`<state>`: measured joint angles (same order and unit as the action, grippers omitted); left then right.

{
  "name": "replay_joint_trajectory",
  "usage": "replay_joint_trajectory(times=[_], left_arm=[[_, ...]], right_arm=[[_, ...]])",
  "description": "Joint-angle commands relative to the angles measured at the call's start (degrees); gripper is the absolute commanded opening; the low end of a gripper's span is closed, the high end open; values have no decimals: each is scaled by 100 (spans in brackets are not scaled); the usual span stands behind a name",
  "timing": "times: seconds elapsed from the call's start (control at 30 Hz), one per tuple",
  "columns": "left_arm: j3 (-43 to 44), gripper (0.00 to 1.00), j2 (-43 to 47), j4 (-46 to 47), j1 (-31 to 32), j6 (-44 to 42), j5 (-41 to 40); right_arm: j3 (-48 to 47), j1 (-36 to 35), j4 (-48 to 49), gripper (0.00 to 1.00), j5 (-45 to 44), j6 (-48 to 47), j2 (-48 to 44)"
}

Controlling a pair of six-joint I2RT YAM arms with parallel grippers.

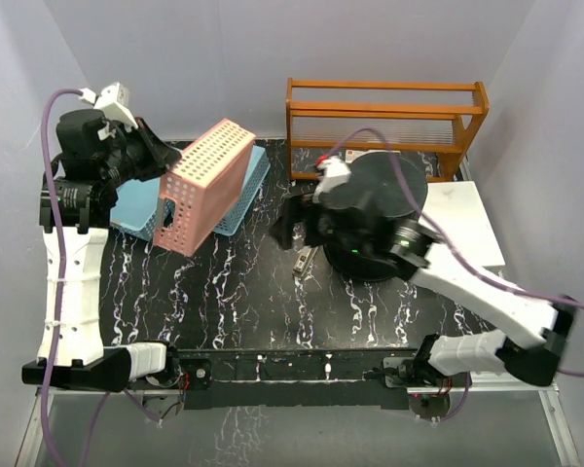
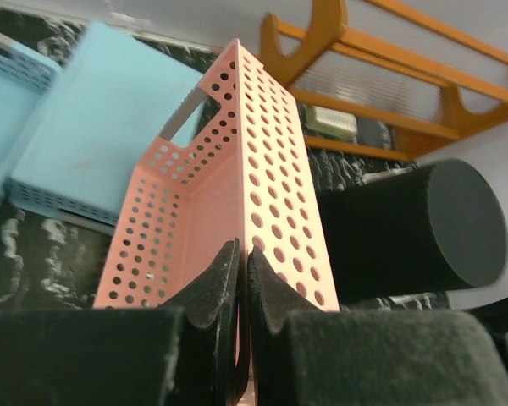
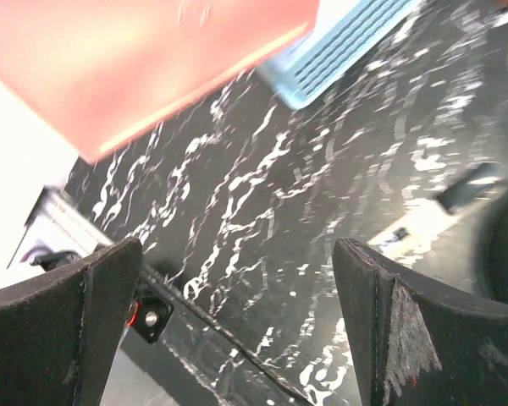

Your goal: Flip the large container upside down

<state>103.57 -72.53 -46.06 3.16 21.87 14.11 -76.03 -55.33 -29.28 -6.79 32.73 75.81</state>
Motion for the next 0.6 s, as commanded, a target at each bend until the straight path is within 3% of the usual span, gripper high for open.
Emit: replay_joint_trajectory(times=[0.0, 0.13, 0.3, 0.43, 0.57], left_arm=[[-761, 0, 522, 846, 1, 679, 1437], [-1833, 0, 1027, 1701, 1, 1586, 2208], [-3095, 0, 1679, 2104, 5, 2272, 1957], [-4981, 0, 2439, 3556, 9, 3493, 1882], [-5813, 0, 3069, 3466, 10, 3602, 1280]], right_arm=[[-217, 60, -1399, 96, -1728, -296, -937], [-617, 59, -1796, 98, -2416, -296, -1313], [-699, 60, -1684, 98, -2549, -325, -1462], [-630, 58, -1626, 98, -2418, -310, -1403], [-599, 59, -1618, 98, -2281, -245, -1309]])
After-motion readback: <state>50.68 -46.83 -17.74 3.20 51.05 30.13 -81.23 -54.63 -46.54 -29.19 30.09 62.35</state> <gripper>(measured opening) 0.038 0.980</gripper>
